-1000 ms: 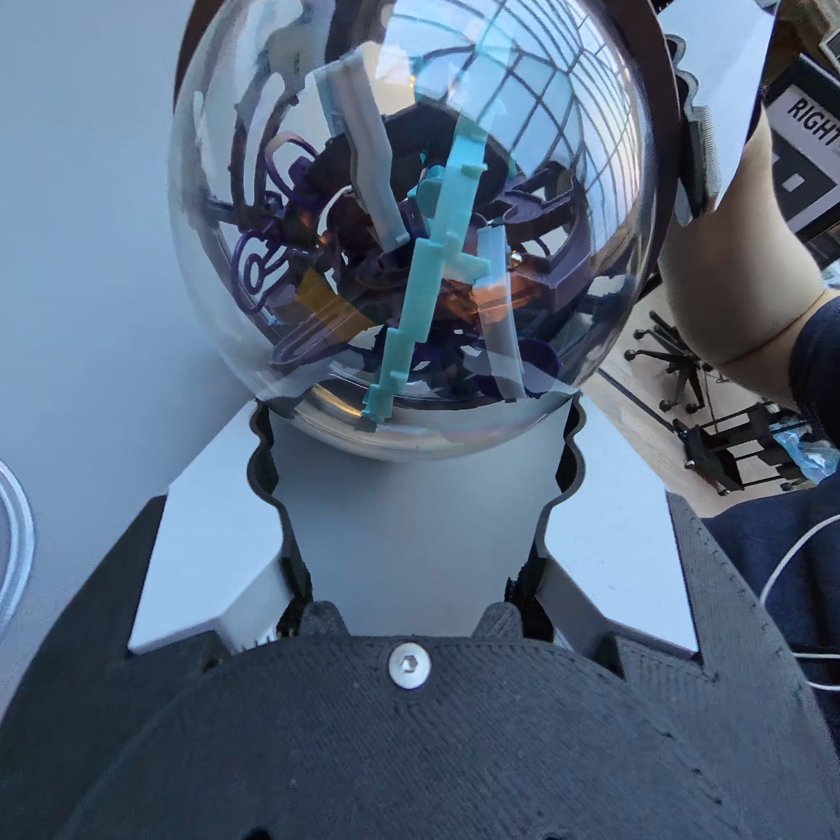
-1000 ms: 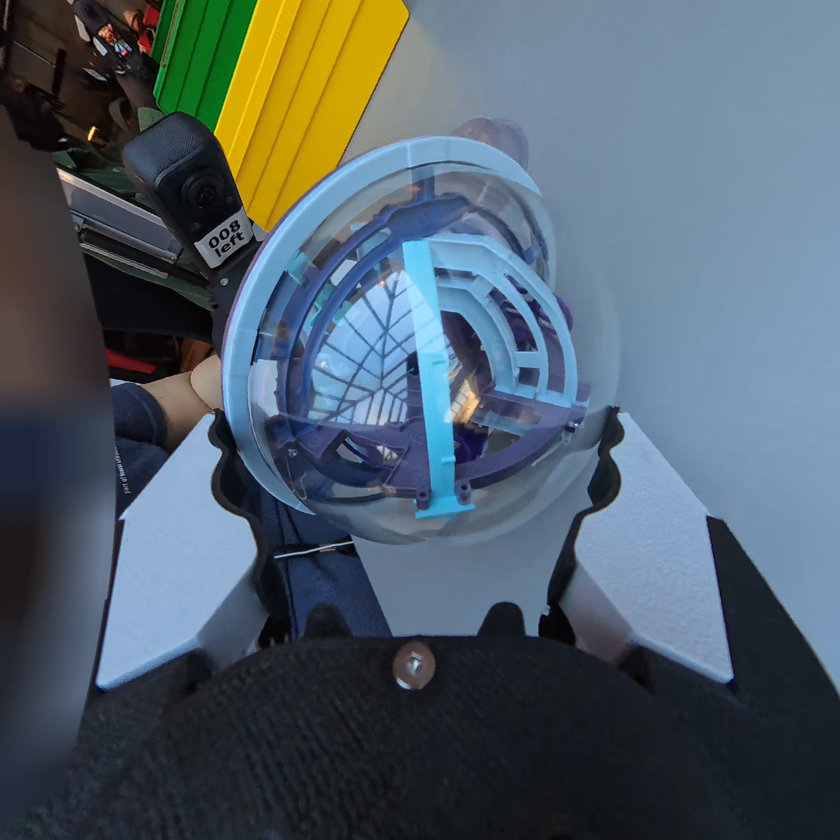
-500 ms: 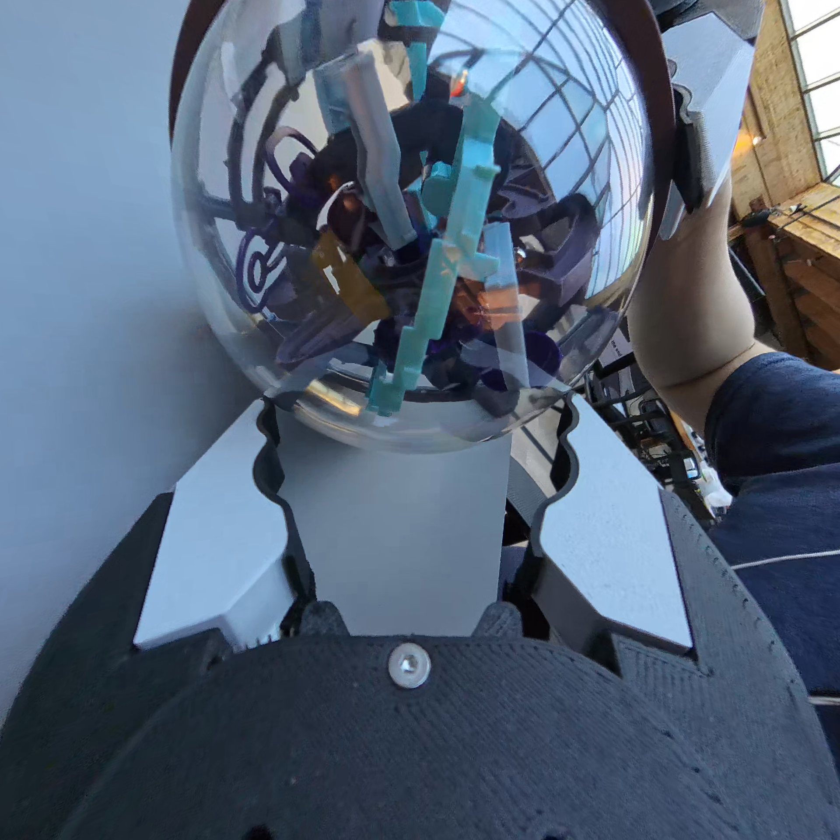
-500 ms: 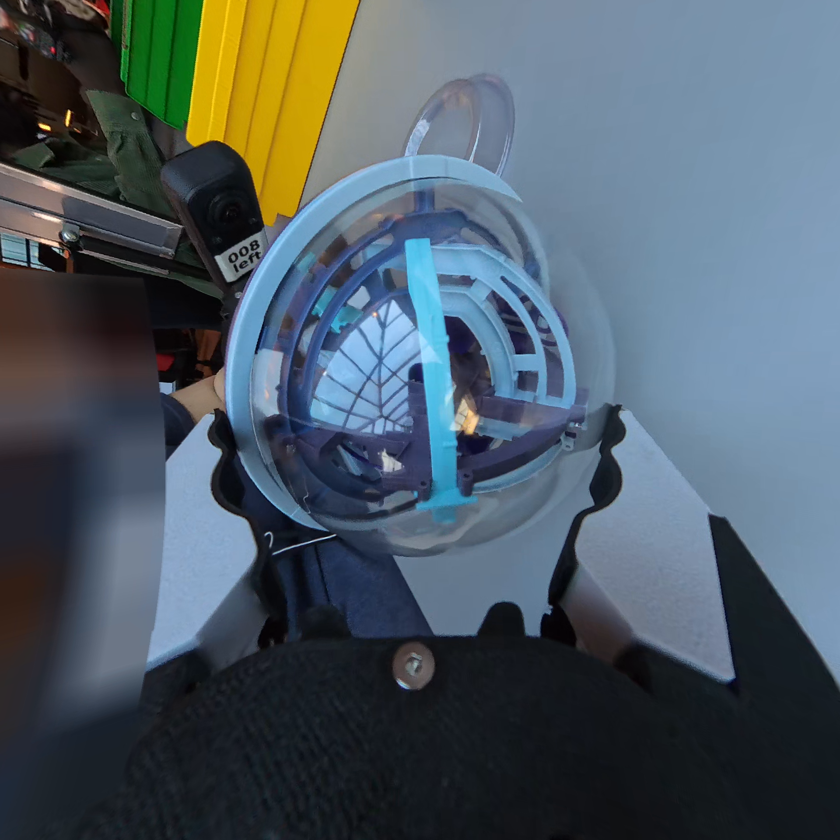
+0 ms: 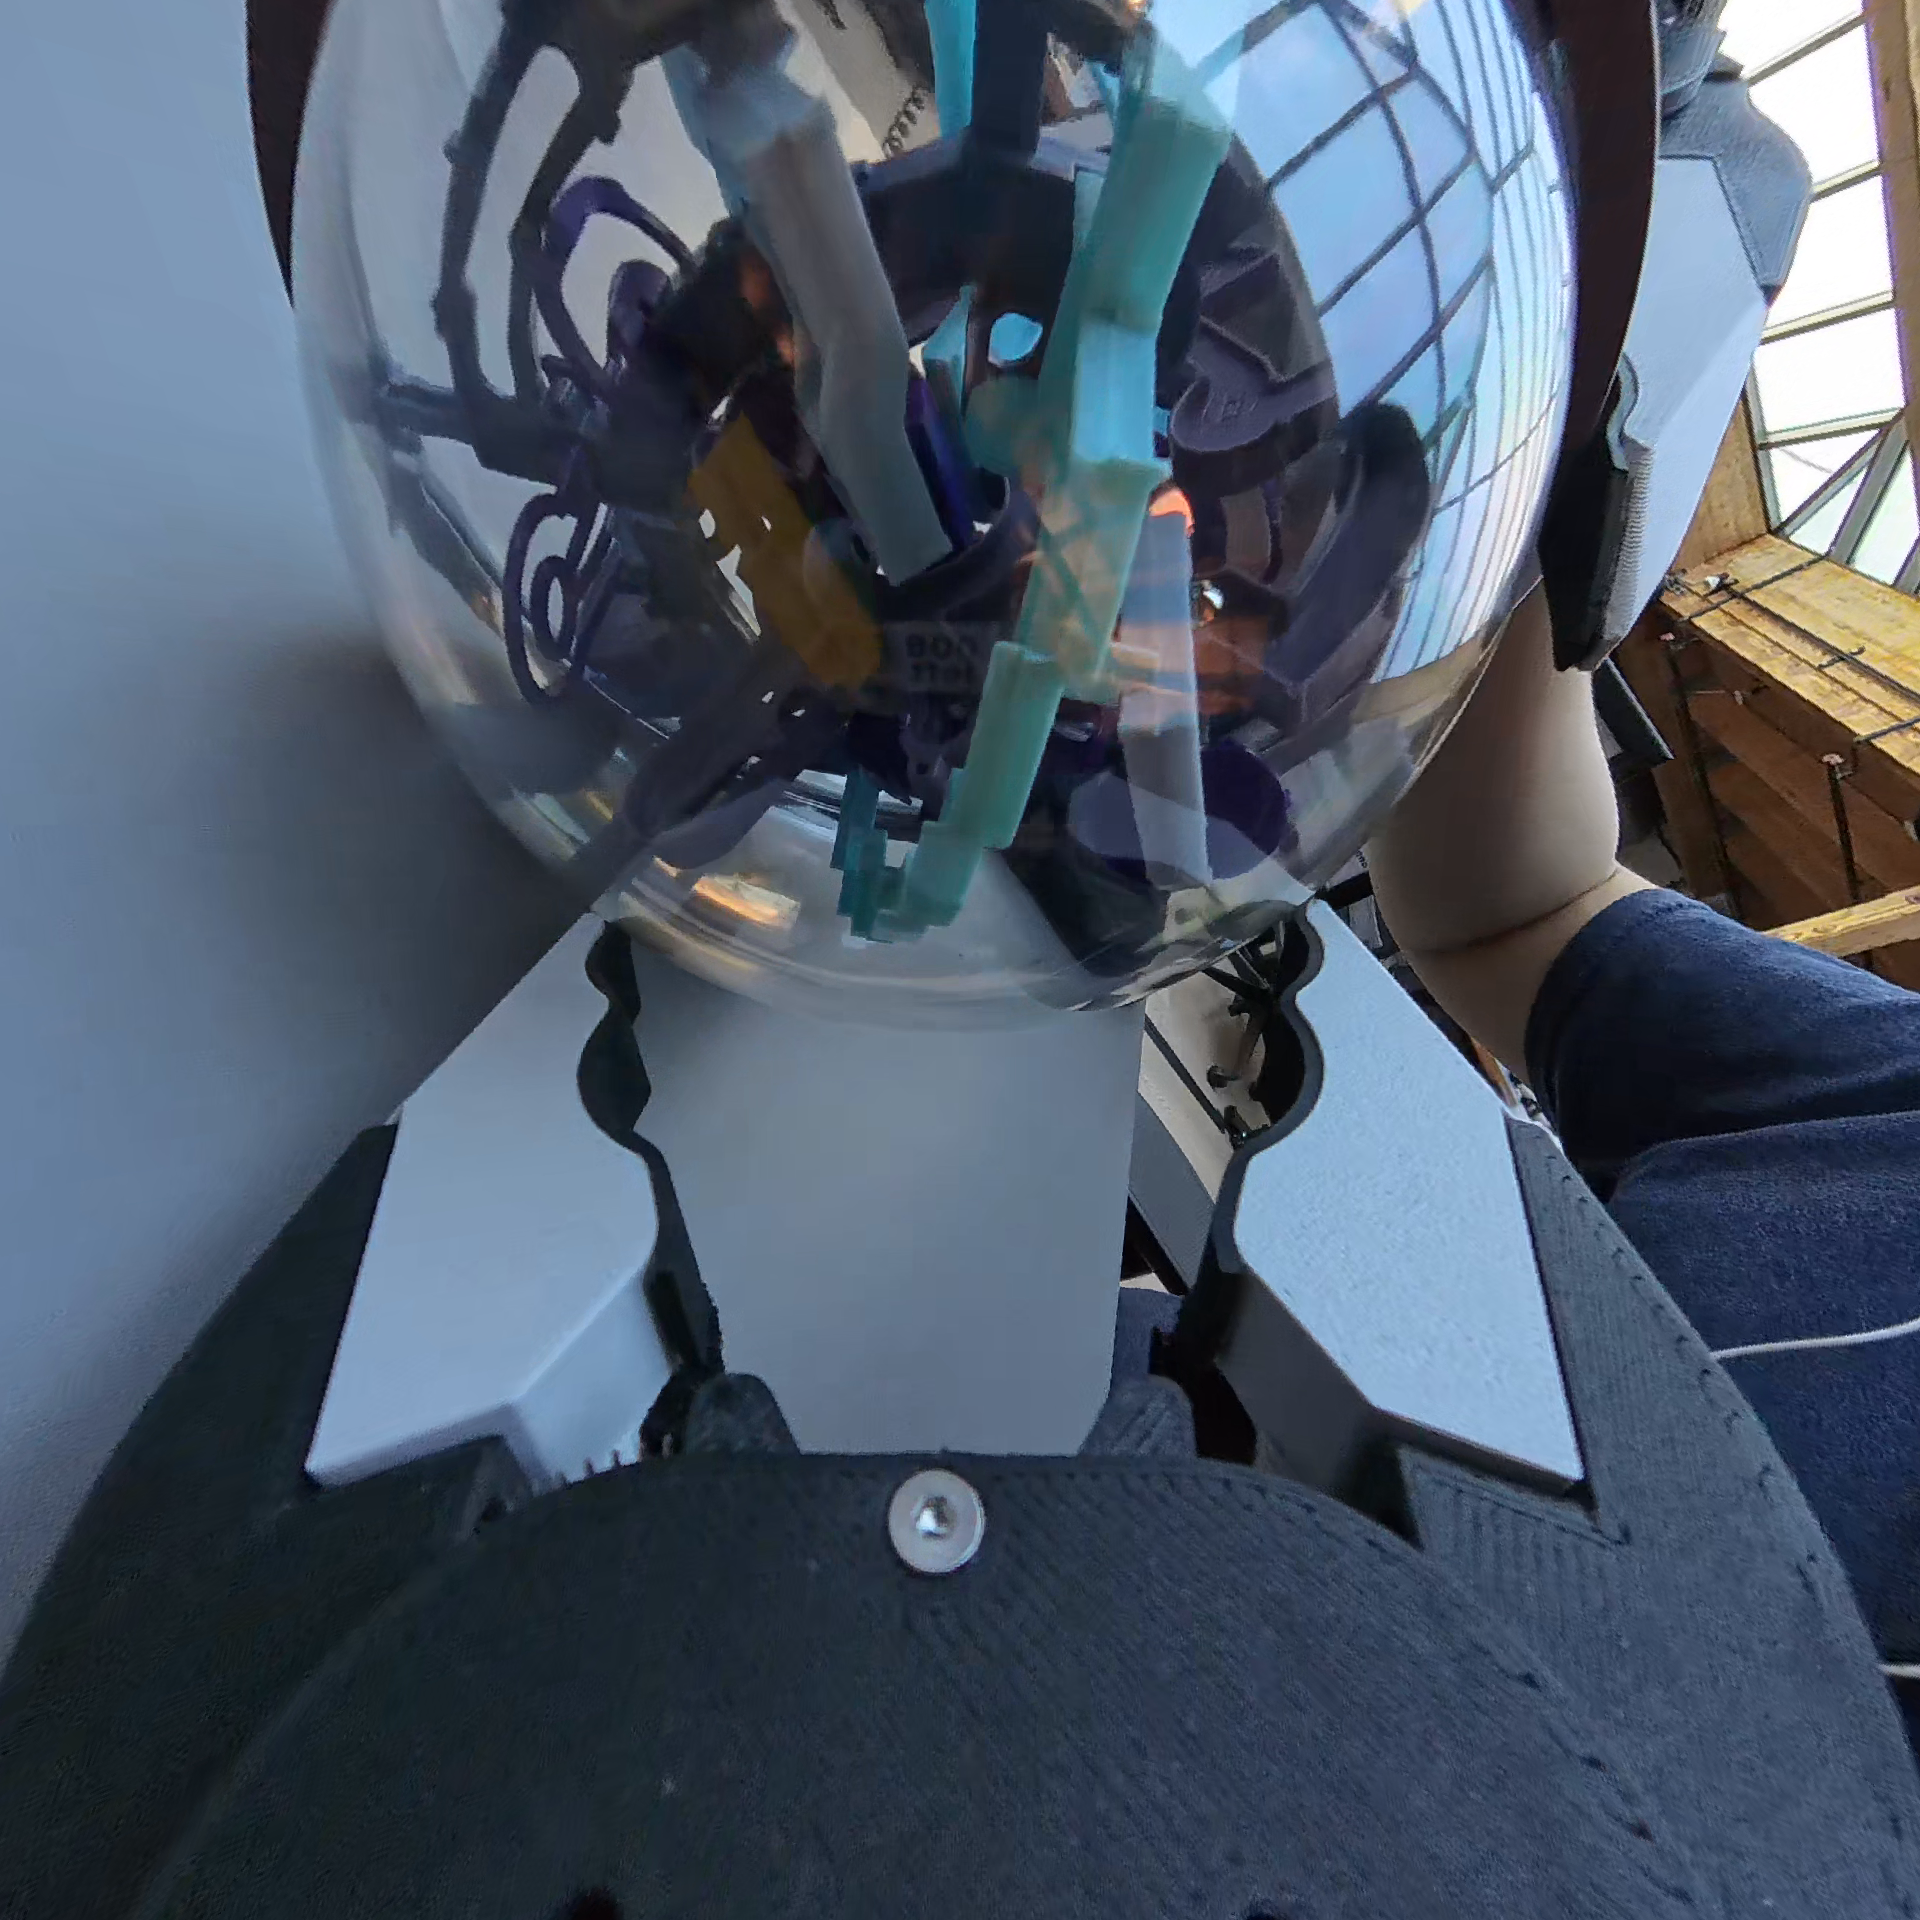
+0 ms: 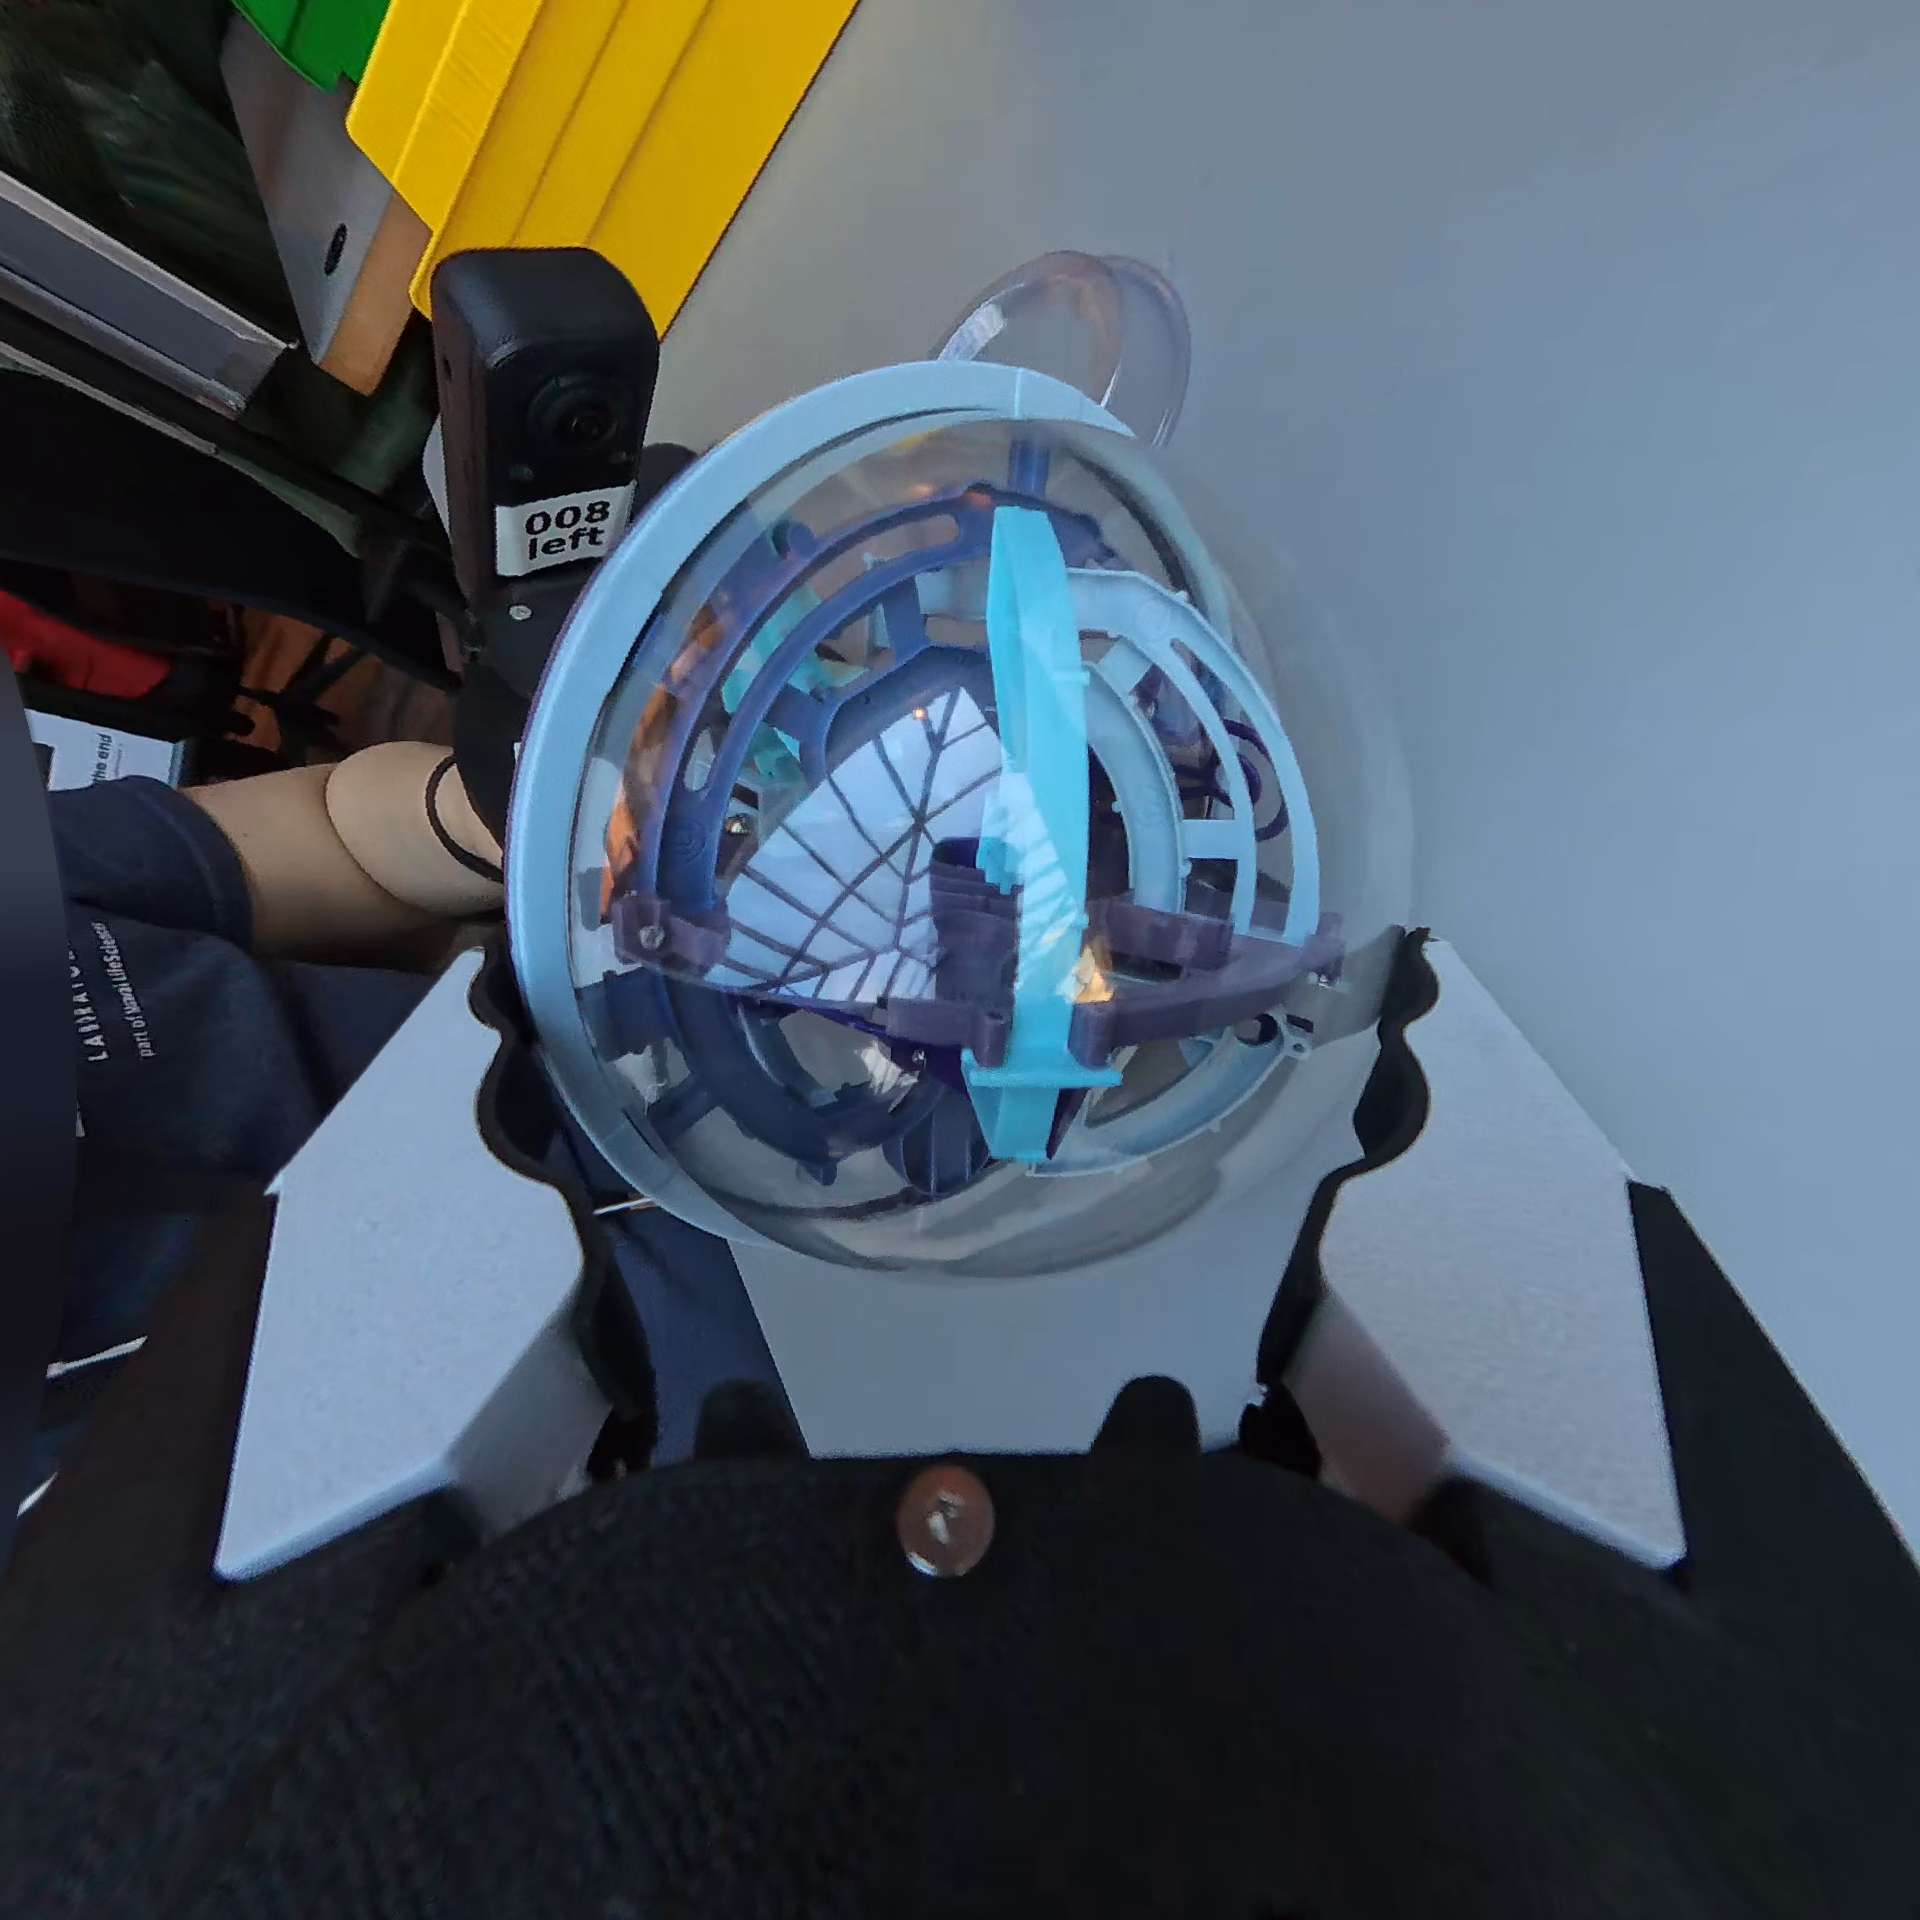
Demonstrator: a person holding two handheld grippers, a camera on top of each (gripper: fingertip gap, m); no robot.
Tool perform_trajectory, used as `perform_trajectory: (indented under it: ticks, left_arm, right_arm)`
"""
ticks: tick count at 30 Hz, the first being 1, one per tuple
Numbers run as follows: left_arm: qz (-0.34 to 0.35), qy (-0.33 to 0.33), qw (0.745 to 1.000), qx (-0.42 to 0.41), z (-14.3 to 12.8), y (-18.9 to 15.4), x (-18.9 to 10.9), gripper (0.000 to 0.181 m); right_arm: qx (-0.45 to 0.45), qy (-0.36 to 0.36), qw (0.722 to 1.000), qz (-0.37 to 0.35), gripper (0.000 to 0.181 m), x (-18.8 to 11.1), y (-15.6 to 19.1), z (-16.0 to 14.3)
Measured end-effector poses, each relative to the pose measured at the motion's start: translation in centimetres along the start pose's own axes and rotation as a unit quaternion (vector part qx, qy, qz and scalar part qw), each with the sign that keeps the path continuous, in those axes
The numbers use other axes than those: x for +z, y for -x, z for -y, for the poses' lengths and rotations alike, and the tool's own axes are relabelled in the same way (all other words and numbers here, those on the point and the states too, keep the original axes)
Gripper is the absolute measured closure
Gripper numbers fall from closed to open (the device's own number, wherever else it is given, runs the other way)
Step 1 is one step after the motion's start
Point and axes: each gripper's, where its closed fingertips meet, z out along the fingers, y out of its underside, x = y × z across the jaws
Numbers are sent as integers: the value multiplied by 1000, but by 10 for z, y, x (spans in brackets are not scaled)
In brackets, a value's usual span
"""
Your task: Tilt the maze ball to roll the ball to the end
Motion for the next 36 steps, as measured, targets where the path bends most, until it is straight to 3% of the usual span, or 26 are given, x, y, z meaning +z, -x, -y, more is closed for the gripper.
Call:
perform_trajectory:
  ticks: [9,15,17,20,23,27,31,34,36]
  left_arm:
    - [-1,9,999,30,-5,-6,-7,68]
    - [67,-4,992,108,5,-5,-57,70]
    - [113,-24,974,193,24,-2,-75,65]
    - [171,-44,910,376,59,-7,-83,45]
    - [182,-20,846,500,76,-13,-66,38]
    - [178,47,798,573,83,-9,-38,34]
    - [149,94,786,593,77,-10,-23,34]
    - [127,125,799,575,68,-4,-16,40]
    - [123,129,805,565,67,0,-14,34]
  right_arm:
    - [13,16,999,44,24,1,-6,11]
    - [0,28,998,55,24,4,-6,17]
    - [-2,29,998,62,24,5,-6,19]
    - [-9,45,996,73,24,4,-7,19]
    - [-18,63,994,83,24,4,-7,18]
    - [-34,89,991,94,24,5,-6,18]
    - [-53,103,988,102,24,8,-4,20]
    - [-61,104,987,105,24,11,-2,24]
    - [-68,105,986,108,24,13,-1,26]
